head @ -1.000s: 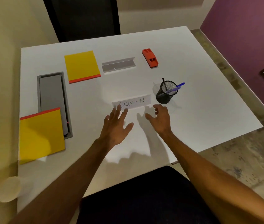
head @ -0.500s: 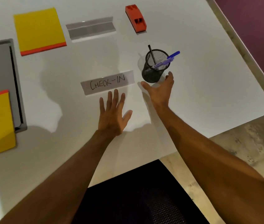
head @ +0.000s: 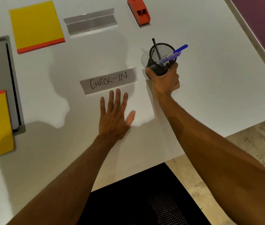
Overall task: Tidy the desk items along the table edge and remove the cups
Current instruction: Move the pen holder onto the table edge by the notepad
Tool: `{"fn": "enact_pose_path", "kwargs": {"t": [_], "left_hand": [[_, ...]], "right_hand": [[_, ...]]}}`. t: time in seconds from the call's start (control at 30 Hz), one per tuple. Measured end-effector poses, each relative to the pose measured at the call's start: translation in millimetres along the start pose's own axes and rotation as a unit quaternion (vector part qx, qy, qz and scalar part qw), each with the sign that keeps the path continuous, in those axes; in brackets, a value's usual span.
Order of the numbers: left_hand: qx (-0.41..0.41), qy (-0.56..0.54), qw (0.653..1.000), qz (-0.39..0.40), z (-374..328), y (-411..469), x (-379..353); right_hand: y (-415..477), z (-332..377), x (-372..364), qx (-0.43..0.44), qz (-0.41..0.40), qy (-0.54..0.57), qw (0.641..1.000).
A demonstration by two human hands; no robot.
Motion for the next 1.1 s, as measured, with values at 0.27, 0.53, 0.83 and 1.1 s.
{"fn": "enact_pose_path", "kwargs": {"t": [0.27,0.53,0.83,1.1], "left_hand": [[0.003,-0.028,0.999,0.042,-3,0,12],[0.012,-0.319,0.944,-0.084,-11,12,106],[-0.030,-0.421,0.899,-0.117,7,-6,173],[0.108,-0.455,0.858,-0.210,90,-53,191]], "right_hand": [[-2,7,12,0.011,0.040,0.063,0.997],[-51,54,41,0.084,0.117,0.179,0.973],[-124,120,30,0.137,0.243,0.201,0.939],[-192,171,-17,0.188,0.348,0.200,0.896]]}}
Point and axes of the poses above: each hand's wrist, its own y-axis towards the middle knuckle, its own x-axis out of the back of the hand, z = x × y, the point moved 9 cm from there along y, towards the middle knuckle, and after that the axes turned 1 degree about z, right-handed, at the moved point
